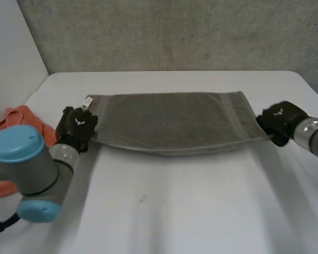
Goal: Fold the laundry.
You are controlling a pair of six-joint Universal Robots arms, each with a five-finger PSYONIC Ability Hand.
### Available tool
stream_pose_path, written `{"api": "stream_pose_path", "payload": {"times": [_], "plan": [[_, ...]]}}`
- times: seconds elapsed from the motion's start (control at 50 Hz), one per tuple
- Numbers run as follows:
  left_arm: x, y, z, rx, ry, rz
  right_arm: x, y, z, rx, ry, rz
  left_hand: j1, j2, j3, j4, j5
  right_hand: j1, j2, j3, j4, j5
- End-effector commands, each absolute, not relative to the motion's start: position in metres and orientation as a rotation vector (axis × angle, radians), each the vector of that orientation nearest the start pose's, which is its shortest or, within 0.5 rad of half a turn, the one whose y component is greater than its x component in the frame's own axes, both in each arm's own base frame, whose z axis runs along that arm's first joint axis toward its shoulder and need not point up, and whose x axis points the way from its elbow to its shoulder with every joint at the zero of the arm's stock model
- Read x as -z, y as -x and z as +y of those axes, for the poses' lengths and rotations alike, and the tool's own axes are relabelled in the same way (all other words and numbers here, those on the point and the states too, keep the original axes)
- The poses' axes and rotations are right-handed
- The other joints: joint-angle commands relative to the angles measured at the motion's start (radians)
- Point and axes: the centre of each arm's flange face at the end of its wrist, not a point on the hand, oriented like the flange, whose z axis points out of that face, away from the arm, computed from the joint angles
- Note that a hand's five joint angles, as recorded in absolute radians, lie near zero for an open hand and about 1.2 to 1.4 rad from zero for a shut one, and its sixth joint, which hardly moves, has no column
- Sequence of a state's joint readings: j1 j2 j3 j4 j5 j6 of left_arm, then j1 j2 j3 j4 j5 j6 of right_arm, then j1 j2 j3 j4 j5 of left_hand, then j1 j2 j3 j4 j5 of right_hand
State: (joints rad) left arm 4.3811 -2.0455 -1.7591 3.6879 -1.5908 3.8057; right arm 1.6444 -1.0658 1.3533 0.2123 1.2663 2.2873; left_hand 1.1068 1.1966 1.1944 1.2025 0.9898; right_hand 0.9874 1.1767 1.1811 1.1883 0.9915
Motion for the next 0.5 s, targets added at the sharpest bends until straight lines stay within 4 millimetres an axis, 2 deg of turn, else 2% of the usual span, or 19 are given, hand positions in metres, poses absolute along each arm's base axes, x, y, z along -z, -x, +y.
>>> {"api": "stream_pose_path", "payload": {"times": [0.02, 0.08, 0.1, 0.18, 0.24, 0.3, 0.38, 0.4, 0.5], "plan": [[-0.147, 0.219, -0.234, 1.54, -1.217, 2.181, -0.211, -0.151, -0.293, 1.339, 1.508, 2.564, 0.289, 0.2, 0.202, 0.194, 0.232, 0.409, 0.22, 0.215, 0.208, 0.23], [-0.15, 0.212, -0.21, 1.387, -1.276, 2.28, -0.214, -0.138, -0.267, 1.184, 1.639, 2.584, 0.289, 0.2, 0.202, 0.194, 0.232, 0.409, 0.22, 0.215, 0.208, 0.23], [-0.152, 0.208, -0.194, 1.288, -1.316, 2.343, -0.215, -0.136, -0.261, 1.154, 1.679, 2.579, 0.289, 0.2, 0.202, 0.194, 0.232, 0.409, 0.22, 0.215, 0.208, 0.23], [-0.156, 0.209, -0.16, 1.089, -1.446, 2.43, -0.218, -0.131, -0.242, 1.101, 1.79, 2.543, 0.289, 0.2, 0.202, 0.194, 0.232, 0.409, 0.22, 0.215, 0.208, 0.23], [-0.158, 0.213, -0.156, 1.093, -1.481, 2.418, -0.216, -0.132, -0.239, 1.097, 1.774, 2.543, 0.289, 0.2, 0.202, 0.194, 0.232, 0.409, 0.22, 0.215, 0.208, 0.23], [-0.165, 0.22, -0.172, 1.223, -1.439, 2.363, -0.214, -0.133, -0.241, 1.113, 1.751, 2.549, 0.289, 0.2, 0.202, 0.194, 0.232, 0.409, 0.22, 0.215, 0.208, 0.23], [-0.167, 0.232, -0.201, 1.414, -1.372, 2.266, -0.199, -0.133, -0.268, 1.232, 1.682, 2.576, 0.289, 0.2, 0.202, 0.194, 0.232, 0.409, 0.22, 0.215, 0.208, 0.23], [-0.167, 0.234, -0.208, 1.448, -1.36, 2.246, -0.195, -0.136, -0.282, 1.302, 1.646, 2.577, 0.289, 0.2, 0.202, 0.194, 0.232, 0.409, 0.22, 0.215, 0.208, 0.23], [-0.167, 0.248, -0.255, 1.65, -1.231, 2.108, -0.194, -0.159, -0.315, 1.517, 1.593, 2.546, 0.289, 0.2, 0.202, 0.194, 0.232, 0.409, 0.22, 0.215, 0.208, 0.23]]}}
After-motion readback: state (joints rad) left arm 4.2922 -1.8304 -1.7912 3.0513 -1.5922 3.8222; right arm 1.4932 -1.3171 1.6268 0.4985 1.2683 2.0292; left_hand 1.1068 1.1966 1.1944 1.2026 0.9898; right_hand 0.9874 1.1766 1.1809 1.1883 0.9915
